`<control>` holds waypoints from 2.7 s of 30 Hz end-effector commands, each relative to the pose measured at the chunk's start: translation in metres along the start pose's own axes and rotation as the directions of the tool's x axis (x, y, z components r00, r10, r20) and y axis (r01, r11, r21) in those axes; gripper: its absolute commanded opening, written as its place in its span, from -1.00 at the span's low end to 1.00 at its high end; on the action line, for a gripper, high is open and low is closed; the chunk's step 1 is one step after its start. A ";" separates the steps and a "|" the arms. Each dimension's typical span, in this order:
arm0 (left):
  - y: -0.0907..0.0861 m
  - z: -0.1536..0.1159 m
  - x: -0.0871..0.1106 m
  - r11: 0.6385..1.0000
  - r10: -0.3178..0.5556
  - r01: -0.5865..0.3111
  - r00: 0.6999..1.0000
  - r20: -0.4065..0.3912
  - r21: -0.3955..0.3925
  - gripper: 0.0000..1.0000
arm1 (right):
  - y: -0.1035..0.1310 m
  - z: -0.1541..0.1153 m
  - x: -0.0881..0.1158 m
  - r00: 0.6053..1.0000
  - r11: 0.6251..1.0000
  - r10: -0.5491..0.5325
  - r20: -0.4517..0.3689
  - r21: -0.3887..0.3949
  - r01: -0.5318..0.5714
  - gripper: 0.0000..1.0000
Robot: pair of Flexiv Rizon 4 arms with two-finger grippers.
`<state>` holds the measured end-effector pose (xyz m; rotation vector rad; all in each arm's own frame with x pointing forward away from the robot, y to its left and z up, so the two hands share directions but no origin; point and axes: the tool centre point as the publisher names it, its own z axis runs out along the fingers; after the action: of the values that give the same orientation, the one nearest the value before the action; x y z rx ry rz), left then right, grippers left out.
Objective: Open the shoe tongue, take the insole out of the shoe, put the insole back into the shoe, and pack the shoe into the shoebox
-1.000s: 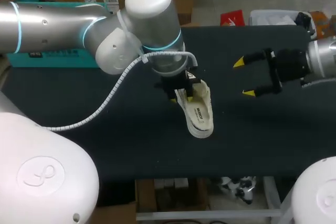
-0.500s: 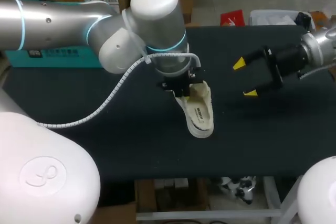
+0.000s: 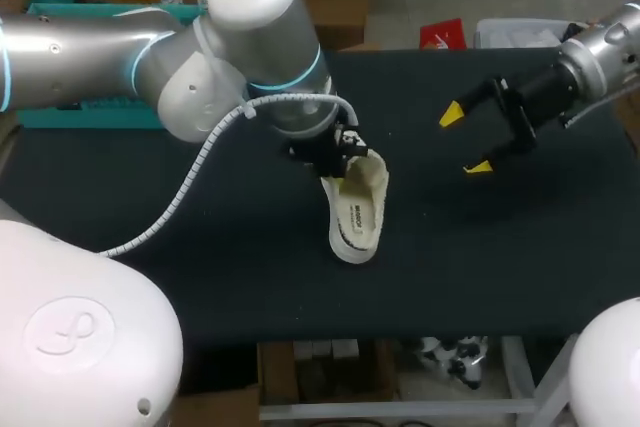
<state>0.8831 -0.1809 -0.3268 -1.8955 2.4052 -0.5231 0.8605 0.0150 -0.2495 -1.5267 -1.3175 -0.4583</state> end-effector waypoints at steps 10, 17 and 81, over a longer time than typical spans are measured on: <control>-0.007 -0.040 -0.009 0.931 0.354 -0.353 0.935 0.006 0.088 -1.00 | -0.016 0.007 0.002 1.000 0.968 0.002 0.012 -0.251 0.001 1.00; -0.006 -0.041 -0.013 0.871 0.484 -0.485 0.875 0.029 0.082 -1.00 | -0.015 0.005 0.009 0.994 0.956 0.011 0.110 -0.293 0.022 1.00; -0.051 0.023 -0.080 0.824 0.565 -0.562 0.824 0.045 -0.072 -1.00 | -0.021 0.007 0.040 0.902 0.848 0.256 0.346 -0.529 -0.037 1.00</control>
<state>0.9522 -0.1209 -0.3421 -1.0808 2.7642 -0.3286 0.8547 0.0386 -0.2124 -2.2525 -1.4423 -0.4236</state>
